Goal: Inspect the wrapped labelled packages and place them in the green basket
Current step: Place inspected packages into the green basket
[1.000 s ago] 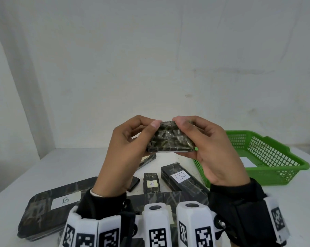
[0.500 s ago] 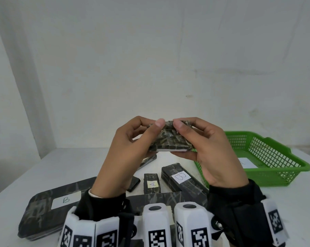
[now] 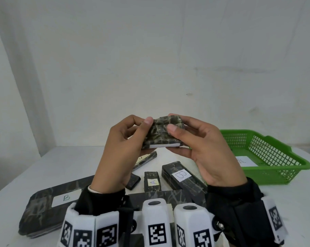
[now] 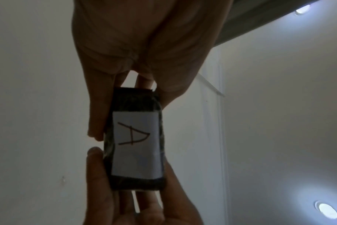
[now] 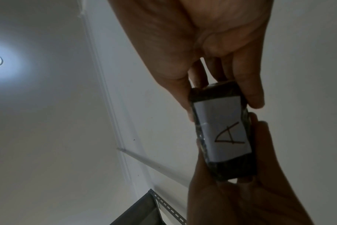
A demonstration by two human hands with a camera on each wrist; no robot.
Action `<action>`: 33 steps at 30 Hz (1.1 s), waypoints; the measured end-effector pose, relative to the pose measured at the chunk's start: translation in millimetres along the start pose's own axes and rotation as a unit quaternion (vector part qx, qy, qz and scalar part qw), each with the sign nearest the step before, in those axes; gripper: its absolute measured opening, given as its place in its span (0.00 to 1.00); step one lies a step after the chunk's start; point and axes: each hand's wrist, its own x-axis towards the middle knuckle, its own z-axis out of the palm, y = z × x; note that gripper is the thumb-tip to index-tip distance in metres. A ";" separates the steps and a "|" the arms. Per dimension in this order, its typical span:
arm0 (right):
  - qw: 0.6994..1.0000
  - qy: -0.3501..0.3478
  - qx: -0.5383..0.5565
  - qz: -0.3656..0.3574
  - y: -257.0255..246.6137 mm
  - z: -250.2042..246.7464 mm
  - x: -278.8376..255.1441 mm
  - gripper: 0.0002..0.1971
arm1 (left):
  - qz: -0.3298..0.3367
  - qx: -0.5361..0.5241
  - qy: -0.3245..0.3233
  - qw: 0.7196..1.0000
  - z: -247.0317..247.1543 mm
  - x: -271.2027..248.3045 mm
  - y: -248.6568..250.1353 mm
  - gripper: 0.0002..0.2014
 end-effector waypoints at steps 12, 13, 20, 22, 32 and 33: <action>1.000 -0.016 0.013 0.022 0.0 -3.5 1.3 0.25 | -0.044 -0.024 -0.049 0.998 -11.8 4.5 -0.3 0.22; 0.999 -0.021 0.014 0.025 0.9 -2.6 1.6 0.25 | -0.038 -0.024 -0.040 0.998 -13.1 5.1 -1.7 0.21; 1.000 -0.013 0.002 0.007 3.0 -0.3 2.0 0.28 | -0.017 -0.037 -0.049 0.998 -12.3 5.6 -4.9 0.19; 1.000 -0.013 0.003 0.008 2.6 -1.8 2.4 0.28 | -0.017 -0.042 -0.057 0.997 -13.2 6.0 -4.1 0.19; 1.000 0.019 -0.003 -0.010 2.0 -2.3 1.7 0.24 | 0.015 -0.032 -0.082 0.996 -9.2 3.8 -5.2 0.18; 1.000 0.016 0.003 -0.010 0.9 -3.3 1.1 0.24 | 0.020 -0.035 -0.083 0.996 -9.6 4.1 -6.0 0.18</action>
